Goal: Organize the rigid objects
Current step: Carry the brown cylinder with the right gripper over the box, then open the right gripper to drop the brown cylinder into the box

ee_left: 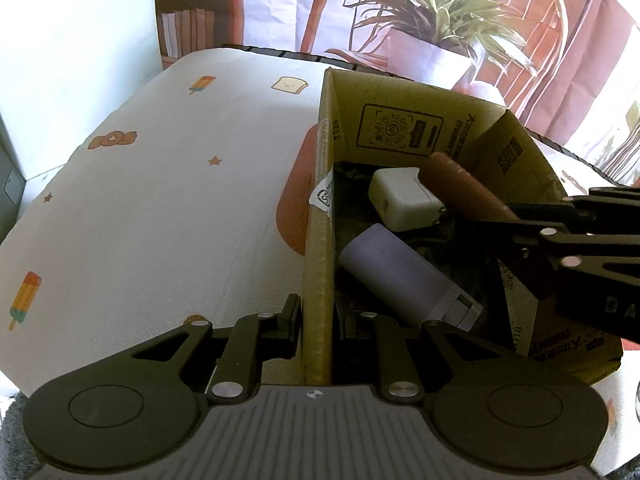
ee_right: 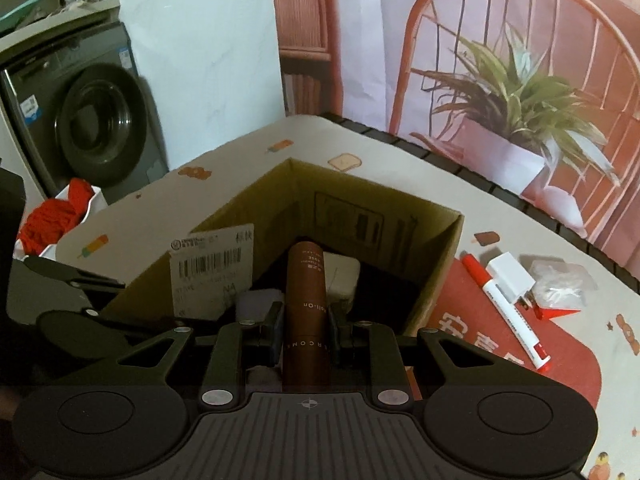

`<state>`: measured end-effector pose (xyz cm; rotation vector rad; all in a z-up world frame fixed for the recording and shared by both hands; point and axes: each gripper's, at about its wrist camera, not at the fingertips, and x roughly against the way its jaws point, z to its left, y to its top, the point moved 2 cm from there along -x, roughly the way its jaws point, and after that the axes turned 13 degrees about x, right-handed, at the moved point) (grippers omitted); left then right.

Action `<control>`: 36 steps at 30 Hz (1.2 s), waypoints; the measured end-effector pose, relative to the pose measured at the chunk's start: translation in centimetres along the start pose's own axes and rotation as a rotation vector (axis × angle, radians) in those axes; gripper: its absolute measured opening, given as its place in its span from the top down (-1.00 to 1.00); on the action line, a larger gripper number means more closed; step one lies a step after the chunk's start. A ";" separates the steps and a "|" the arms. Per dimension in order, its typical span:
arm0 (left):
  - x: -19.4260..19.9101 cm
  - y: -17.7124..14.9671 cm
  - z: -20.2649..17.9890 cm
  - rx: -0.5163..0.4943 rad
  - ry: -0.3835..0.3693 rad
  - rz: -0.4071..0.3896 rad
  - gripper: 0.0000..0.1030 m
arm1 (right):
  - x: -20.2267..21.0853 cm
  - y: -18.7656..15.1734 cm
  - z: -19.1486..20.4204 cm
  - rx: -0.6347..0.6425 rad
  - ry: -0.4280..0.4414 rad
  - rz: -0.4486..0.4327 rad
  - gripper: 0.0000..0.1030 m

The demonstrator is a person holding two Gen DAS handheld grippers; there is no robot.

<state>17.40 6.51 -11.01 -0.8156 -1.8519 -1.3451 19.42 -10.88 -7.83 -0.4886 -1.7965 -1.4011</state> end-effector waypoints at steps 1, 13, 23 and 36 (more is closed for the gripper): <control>0.0 0.0 -0.1 -0.003 0.001 -0.001 0.63 | -0.1 -0.1 0.1 0.003 0.001 -0.002 0.59; 0.0 0.0 0.0 -0.001 0.001 0.001 0.64 | 1.0 0.0 -0.1 -0.009 -0.024 -0.074 0.37; 0.0 0.0 0.1 -0.001 0.001 0.001 0.64 | 6.2 -1.1 -3.9 -0.166 -0.149 -0.313 -1.00; 0.0 0.0 0.1 0.000 0.001 0.002 0.64 | 6.7 -7.5 -11.1 -0.433 -0.286 -0.300 -0.99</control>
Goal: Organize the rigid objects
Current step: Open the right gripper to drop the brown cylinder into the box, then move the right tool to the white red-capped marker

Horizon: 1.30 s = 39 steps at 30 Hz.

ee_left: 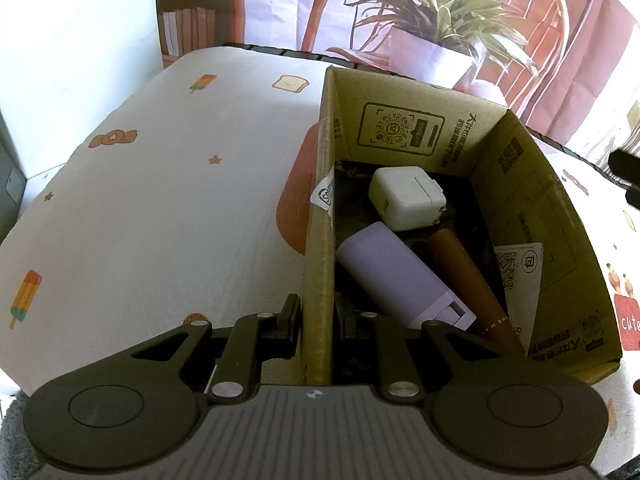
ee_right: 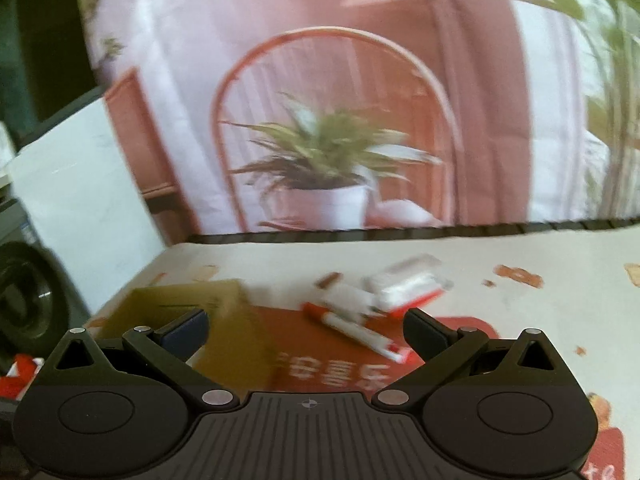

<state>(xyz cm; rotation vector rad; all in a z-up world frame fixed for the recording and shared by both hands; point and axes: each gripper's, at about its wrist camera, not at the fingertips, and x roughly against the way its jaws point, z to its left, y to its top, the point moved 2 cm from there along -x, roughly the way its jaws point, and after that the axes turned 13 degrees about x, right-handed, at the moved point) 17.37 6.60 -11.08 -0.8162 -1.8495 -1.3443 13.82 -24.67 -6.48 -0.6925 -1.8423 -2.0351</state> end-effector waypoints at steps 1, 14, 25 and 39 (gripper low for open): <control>0.0 0.0 0.0 0.000 0.001 0.000 0.64 | -0.2 -0.4 -0.7 -0.009 -0.016 0.006 -0.99; 0.0 0.1 0.1 0.002 0.001 0.003 0.63 | -4.5 -4.4 -5.2 0.065 -0.041 0.239 -0.99; -0.1 0.0 0.2 0.000 0.003 0.003 0.64 | -8.7 -3.5 -3.5 0.291 -0.010 0.268 -0.76; -0.1 0.0 -0.1 -0.006 0.010 0.005 0.63 | -14.1 -1.7 -0.3 0.342 0.031 0.289 -0.47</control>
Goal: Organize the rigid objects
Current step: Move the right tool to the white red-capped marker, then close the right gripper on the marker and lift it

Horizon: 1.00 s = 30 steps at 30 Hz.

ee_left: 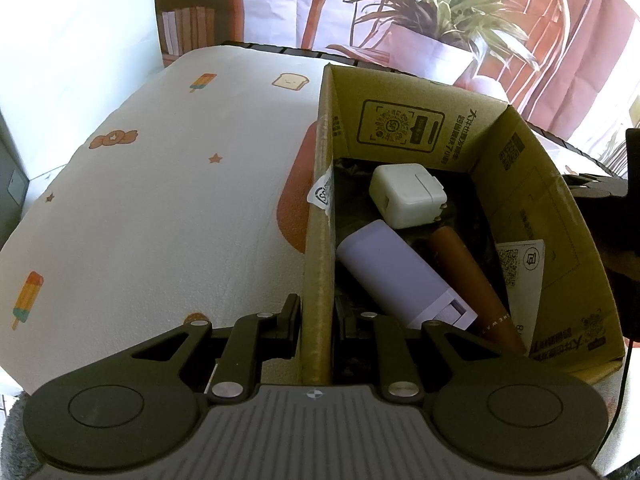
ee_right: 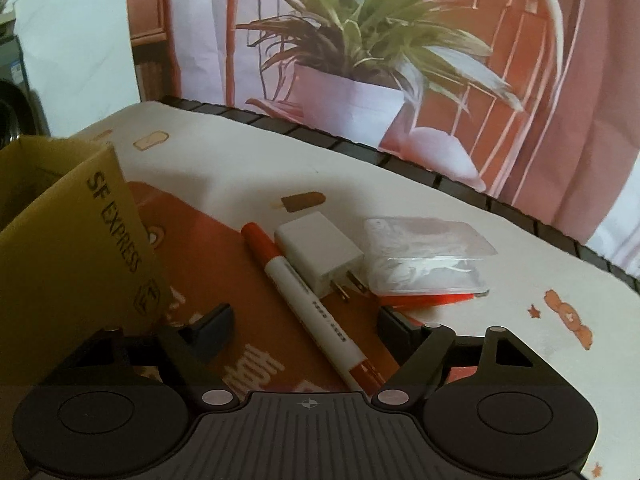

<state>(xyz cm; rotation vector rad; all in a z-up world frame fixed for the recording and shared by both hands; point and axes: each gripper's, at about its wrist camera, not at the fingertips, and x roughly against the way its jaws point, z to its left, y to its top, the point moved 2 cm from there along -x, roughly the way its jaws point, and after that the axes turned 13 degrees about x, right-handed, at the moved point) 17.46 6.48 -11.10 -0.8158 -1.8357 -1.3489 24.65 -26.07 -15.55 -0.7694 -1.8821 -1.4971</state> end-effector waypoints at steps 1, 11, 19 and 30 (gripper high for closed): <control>0.0 0.0 0.0 0.000 -0.001 0.000 0.63 | -0.1 0.0 -0.1 -0.018 0.004 -0.001 -0.47; 0.1 0.0 0.0 0.004 -0.002 -0.001 0.63 | 1.1 -1.0 -0.2 -0.064 -0.001 -0.035 0.53; 0.1 0.0 0.0 0.005 -0.002 -0.001 0.63 | 2.9 -2.5 0.9 -0.105 -0.004 -0.029 0.68; 0.1 0.0 0.2 0.011 -0.008 0.000 0.63 | 6.3 -5.5 2.0 -0.267 0.064 -0.037 0.73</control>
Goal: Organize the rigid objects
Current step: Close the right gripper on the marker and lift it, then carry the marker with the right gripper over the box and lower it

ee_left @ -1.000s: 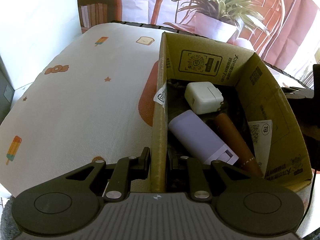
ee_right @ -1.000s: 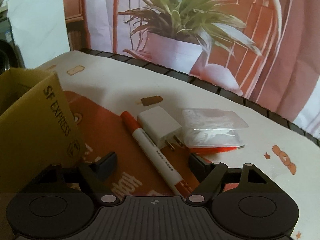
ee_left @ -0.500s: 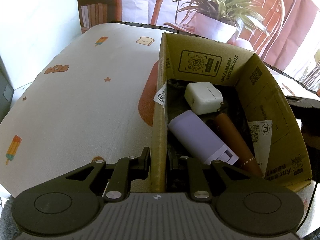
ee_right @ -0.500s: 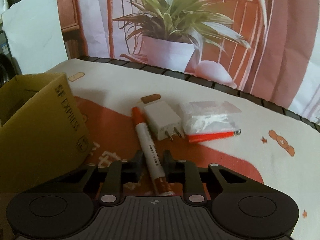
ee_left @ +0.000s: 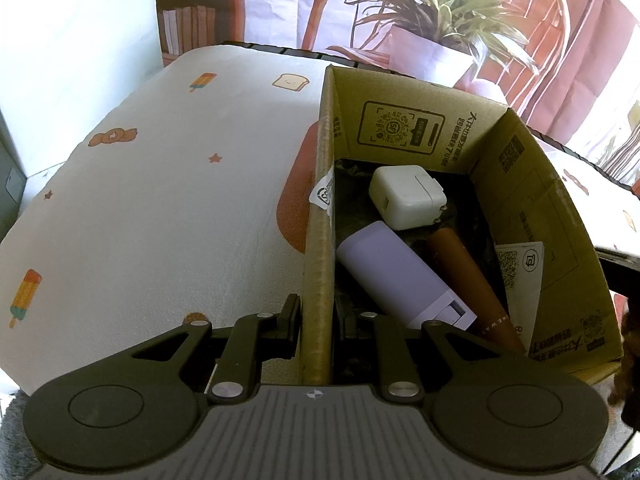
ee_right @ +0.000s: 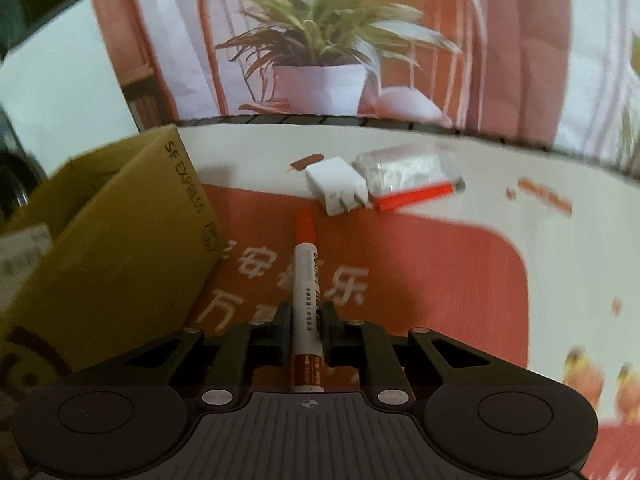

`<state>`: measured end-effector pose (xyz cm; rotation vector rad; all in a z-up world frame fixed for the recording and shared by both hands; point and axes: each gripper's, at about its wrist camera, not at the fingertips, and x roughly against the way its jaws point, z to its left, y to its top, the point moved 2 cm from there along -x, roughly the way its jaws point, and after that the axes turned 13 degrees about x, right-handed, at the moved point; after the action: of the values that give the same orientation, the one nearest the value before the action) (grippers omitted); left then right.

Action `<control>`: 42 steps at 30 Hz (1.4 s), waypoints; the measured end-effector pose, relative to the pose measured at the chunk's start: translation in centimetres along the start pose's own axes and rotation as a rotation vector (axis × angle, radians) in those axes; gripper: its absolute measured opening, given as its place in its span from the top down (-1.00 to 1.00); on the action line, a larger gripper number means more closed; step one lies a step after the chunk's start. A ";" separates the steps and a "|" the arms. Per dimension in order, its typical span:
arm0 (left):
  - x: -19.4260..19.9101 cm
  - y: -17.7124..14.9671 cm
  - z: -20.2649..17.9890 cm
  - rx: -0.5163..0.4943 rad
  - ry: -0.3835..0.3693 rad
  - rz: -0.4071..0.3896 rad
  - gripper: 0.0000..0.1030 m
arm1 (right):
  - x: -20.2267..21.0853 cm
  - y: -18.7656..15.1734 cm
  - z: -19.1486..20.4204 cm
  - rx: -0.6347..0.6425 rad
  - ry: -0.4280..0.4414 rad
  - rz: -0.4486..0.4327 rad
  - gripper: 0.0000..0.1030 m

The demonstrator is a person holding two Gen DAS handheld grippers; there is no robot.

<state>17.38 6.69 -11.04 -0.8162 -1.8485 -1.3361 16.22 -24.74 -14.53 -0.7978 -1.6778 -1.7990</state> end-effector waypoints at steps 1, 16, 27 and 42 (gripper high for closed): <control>0.0 0.0 0.0 0.000 0.000 0.000 0.63 | 0.3 -0.4 -0.4 -0.053 0.032 -0.006 0.73; 0.0 0.0 0.0 -0.001 0.002 -0.001 0.64 | 5.1 0.9 -1.9 -0.417 0.266 -0.190 0.73; 0.0 0.1 0.0 0.001 0.001 0.001 0.63 | 7.6 7.1 8.4 -0.030 0.322 -0.182 0.73; -0.1 0.1 0.3 0.011 -0.014 0.002 0.64 | 1.3 6.2 15.3 0.262 0.240 0.108 0.73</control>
<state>17.47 7.00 -11.14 -0.8227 -1.8639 -1.3211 20.79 -9.89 -8.72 -0.5263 -1.6345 -1.4972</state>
